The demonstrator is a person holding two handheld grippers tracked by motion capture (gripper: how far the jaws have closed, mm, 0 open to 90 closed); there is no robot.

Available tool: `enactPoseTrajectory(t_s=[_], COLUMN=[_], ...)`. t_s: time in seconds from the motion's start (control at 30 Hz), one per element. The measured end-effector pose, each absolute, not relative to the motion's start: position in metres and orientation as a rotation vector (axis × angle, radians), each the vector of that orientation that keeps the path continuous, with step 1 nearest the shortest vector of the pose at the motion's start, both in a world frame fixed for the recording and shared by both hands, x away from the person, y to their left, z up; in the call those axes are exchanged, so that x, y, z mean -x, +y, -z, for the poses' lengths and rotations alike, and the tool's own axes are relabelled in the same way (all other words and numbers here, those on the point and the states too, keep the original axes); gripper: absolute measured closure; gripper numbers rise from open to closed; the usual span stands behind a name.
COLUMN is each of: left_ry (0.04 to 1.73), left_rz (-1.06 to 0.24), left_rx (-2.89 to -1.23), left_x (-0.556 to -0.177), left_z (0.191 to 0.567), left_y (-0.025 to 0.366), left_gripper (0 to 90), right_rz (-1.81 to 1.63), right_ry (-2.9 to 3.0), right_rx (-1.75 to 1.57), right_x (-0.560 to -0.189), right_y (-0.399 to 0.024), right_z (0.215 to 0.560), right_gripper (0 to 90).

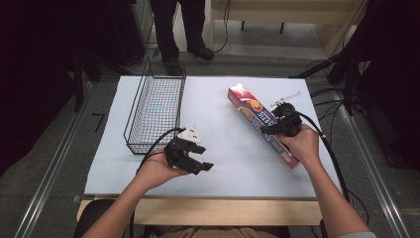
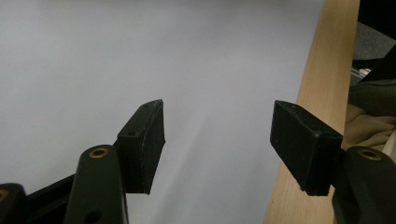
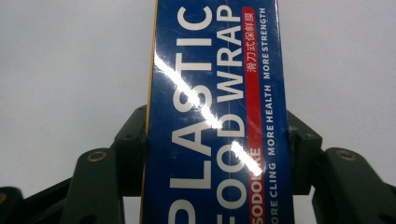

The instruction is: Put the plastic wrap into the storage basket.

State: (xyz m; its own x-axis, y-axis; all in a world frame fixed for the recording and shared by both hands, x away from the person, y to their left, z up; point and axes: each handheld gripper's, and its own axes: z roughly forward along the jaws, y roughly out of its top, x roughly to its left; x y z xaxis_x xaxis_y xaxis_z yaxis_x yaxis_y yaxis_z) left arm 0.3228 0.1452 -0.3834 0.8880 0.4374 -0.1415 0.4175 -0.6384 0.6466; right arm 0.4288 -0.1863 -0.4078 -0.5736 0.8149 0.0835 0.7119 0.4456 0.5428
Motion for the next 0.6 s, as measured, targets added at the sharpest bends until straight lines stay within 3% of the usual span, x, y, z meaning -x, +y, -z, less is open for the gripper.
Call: enactPoseTrajectory(t_s=[0.6], left_ry=[0.471], left_rz=[-0.135], left_rx=[-2.436], left_x=[-0.33], left_z=[0.334], left_y=[0.152], left_gripper=[35.7], right_rz=[-0.925], right_ry=[2.772], right_rx=[-0.968], right_x=[-0.38], right_y=[-0.177], right_z=[0.382], right_gripper=[41.4])
